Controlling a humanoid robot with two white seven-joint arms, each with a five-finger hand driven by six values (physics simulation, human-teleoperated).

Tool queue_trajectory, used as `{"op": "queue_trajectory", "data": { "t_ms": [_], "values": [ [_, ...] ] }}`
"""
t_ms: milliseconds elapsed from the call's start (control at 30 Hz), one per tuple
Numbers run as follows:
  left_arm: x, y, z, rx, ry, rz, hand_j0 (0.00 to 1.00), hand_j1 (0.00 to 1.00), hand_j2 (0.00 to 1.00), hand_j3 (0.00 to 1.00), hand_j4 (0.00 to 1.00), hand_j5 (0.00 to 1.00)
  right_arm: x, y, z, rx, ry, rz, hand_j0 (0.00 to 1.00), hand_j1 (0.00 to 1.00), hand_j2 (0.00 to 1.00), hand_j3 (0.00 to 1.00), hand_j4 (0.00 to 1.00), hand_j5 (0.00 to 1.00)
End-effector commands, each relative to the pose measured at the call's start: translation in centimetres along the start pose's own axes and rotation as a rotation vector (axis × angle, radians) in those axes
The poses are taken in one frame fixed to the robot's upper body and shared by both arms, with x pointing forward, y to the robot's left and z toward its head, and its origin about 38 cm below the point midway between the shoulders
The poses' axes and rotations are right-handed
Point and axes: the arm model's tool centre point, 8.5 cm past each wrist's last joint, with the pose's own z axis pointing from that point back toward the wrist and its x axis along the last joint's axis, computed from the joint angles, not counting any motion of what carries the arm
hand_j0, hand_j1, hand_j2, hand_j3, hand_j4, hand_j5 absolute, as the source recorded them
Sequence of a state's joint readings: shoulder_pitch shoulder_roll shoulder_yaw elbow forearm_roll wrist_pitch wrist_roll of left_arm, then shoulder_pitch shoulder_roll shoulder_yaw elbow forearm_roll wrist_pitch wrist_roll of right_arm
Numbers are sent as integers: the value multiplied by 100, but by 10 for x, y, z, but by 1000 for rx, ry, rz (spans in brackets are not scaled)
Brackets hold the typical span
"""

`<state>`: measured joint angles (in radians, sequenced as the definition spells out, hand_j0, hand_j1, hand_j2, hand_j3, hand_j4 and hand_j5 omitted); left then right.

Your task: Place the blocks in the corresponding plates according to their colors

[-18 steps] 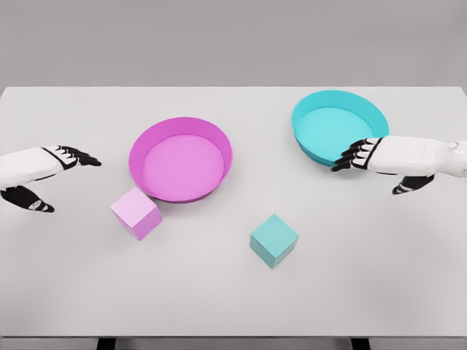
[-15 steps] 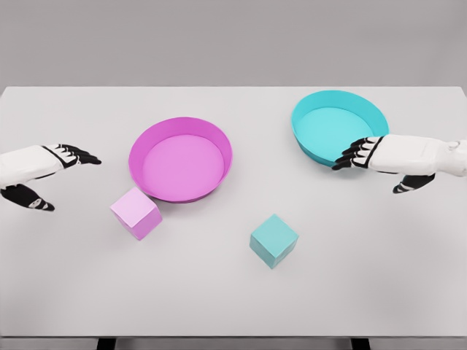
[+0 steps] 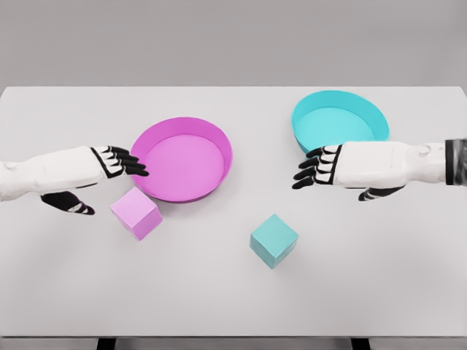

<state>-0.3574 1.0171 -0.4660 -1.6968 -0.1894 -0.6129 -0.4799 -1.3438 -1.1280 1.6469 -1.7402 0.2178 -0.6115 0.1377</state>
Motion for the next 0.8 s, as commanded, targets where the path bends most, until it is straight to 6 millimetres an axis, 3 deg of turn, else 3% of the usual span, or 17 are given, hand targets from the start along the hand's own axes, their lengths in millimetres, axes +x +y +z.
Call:
{"op": "queue_trajectory", "data": {
  "t_ms": [0, 167, 333, 567, 767],
  "values": [
    [8, -4, -9, -4, -33, 7, 100, 100, 100, 100, 100, 100, 15, 7, -26, 24, -87, -14, 100, 100, 100, 100, 100, 100],
    [11, -14, -16, -37, -45, 9, 100, 100, 100, 100, 100, 100, 22, -1, -48, 25, -148, 10, 100, 100, 100, 100, 100, 100],
    [14, -23, -22, -60, -55, 5, 100, 100, 100, 100, 100, 100, 21, -7, -47, 13, -145, 22, 100, 100, 100, 100, 100, 100],
    [15, -23, -33, -70, -49, -53, 100, 100, 100, 100, 100, 100, 30, -14, -68, 6, -202, 39, 100, 100, 100, 100, 100, 100],
    [17, -32, -37, -98, -57, -50, 96, 96, 96, 96, 96, 96, 34, -6, -74, 23, -223, 25, 100, 100, 100, 100, 100, 100]
  ]
}}
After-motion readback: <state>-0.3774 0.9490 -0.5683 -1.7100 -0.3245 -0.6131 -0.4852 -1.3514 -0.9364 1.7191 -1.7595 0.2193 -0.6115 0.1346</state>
